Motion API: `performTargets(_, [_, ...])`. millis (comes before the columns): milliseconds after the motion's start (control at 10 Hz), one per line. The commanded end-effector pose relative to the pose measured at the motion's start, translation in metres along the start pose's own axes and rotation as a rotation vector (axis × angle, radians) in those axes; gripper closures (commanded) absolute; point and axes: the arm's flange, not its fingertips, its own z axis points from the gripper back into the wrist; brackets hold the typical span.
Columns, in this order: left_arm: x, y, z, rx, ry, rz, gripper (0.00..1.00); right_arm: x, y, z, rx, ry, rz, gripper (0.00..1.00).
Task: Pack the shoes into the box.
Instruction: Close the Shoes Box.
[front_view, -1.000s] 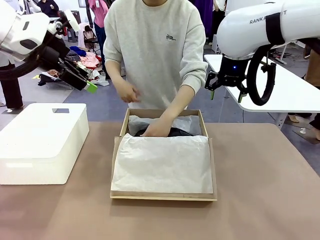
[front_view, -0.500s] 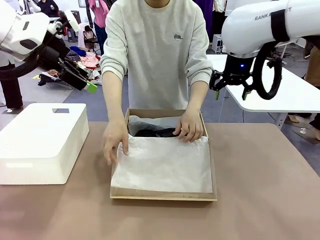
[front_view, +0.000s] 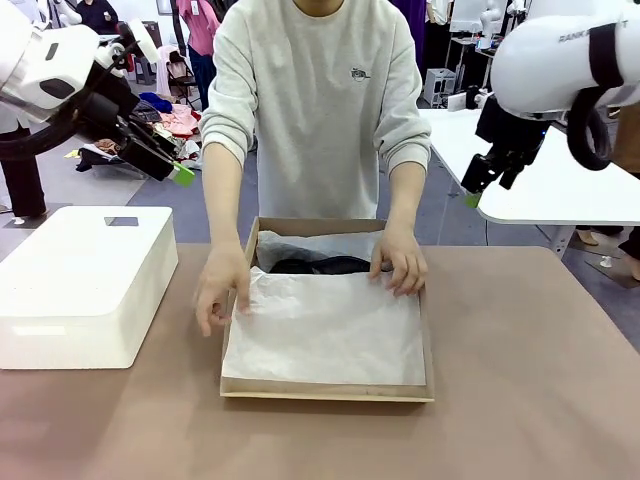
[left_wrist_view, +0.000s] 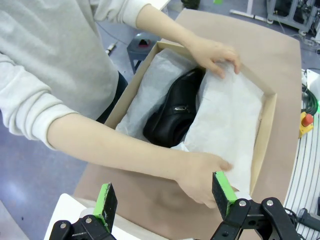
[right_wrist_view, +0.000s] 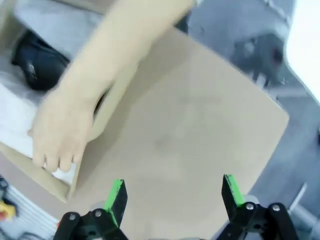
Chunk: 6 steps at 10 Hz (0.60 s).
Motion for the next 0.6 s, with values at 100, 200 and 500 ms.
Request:
performTargets(100, [-0.001,0.002,0.0,-0.015,-0.014,-0.009,0.0,-0.029,-0.026,-0.006,0.261,-0.184,0.234,0.25])
performTargets(200, [-0.001,0.002,0.0,-0.015,-0.014,-0.009,0.0,-0.033,-0.032,-0.007,0.312,-0.214,0.288,0.45])
performTargets(500, [-0.001,0.002,0.0,-0.015,-0.014,-0.009,0.0,-0.043,-0.051,-0.022,0.388,-0.256,0.439,1.0])
